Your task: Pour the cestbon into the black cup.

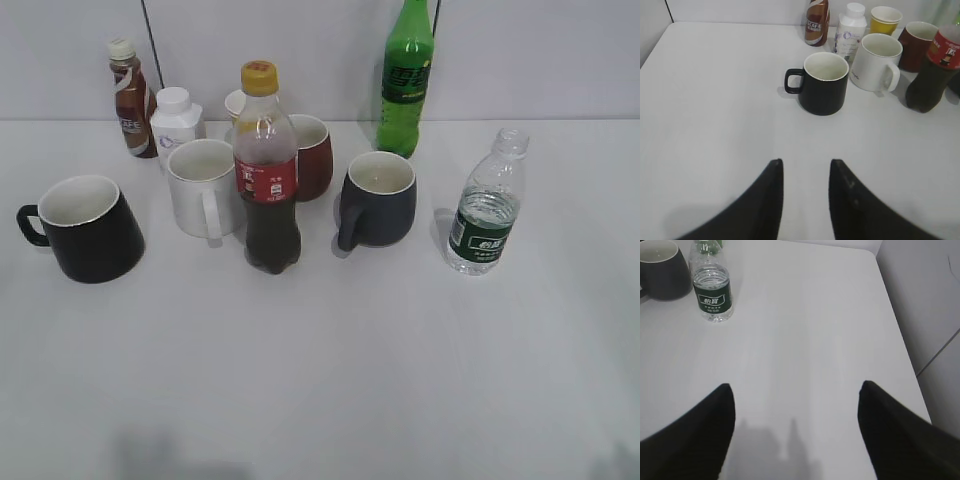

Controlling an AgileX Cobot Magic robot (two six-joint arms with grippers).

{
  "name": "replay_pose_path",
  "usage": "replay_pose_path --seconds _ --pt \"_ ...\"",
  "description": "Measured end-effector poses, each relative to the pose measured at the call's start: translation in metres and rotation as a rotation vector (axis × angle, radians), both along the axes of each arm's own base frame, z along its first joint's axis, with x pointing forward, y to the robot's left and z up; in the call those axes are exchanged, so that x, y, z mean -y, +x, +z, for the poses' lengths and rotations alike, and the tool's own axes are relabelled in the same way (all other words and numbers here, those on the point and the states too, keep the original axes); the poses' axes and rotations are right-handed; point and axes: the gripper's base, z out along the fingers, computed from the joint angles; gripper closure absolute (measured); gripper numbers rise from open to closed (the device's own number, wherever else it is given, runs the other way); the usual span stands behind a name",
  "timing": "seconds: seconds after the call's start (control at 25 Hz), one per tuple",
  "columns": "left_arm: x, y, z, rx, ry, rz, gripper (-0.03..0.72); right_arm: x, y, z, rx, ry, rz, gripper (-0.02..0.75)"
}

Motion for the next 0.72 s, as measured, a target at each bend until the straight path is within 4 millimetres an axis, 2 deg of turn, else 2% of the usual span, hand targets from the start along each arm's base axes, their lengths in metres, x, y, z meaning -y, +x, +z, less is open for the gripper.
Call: replay_pose_path --seconds 0.72 --pt "0.0000 0.0000 0.0000 0.000 0.000 0.000 0.449 0.0000 0.0000 0.0000 0.000 0.000 0.000 0.148"
